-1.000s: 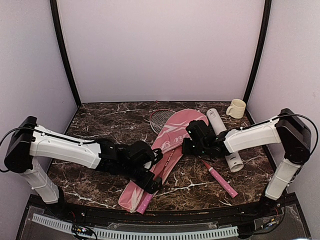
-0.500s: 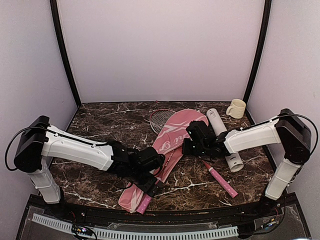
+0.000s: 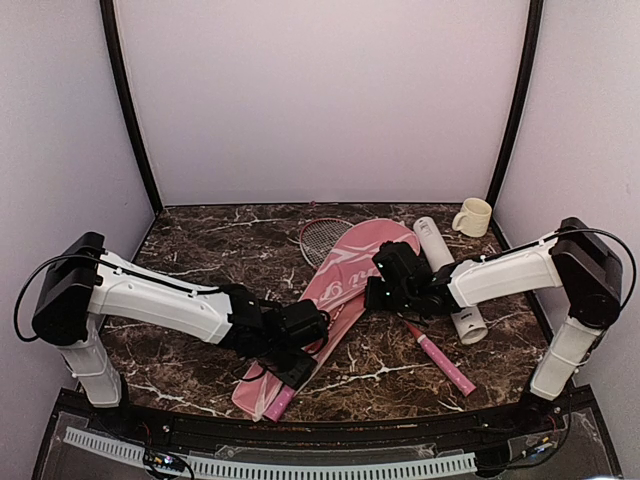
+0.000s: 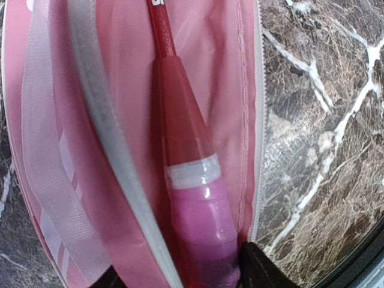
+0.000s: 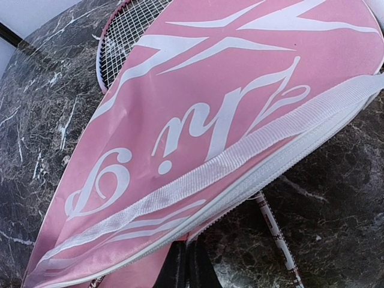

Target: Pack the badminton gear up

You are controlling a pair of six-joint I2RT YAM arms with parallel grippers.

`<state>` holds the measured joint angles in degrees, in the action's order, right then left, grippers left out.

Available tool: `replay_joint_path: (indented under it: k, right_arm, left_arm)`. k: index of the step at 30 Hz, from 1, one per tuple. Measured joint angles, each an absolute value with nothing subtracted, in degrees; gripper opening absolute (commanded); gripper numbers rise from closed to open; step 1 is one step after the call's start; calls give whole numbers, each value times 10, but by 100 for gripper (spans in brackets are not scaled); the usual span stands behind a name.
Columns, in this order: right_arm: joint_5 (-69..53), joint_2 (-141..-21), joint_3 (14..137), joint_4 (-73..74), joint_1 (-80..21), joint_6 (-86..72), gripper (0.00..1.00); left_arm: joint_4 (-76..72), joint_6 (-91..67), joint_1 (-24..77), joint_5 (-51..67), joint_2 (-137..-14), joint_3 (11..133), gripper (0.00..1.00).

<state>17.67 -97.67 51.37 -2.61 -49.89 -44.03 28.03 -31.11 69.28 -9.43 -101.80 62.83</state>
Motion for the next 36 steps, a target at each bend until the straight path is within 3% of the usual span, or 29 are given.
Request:
replay_joint_path:
  k: [14,17,21,27,29,36]
  right_arm:
    - [178,-977,515,-25,-499,-437,0]
    - [178,-977,519,-25,-499,-435,13]
    - [167,-977,527,-26,-499,-430,35]
    - [124,-961,528,-29,-500,-437,58]
    - [107,-940,517,-37,-507,-442,63]
    - [72,-904,481,-51,-572,-488,66]
  left_arm:
    - [314,-321,693,-131,-1021,641,6]
    - [324,-321,693,-143,-1021,647,0]
    - [335,-322,691,-156,-1021,657,0]
    - [313,-333,667,-155,-1018,663,0]
    - [300,-336,659,-150,-1012,662,0]
    - [252,-345,641,-129,-981,646,0]
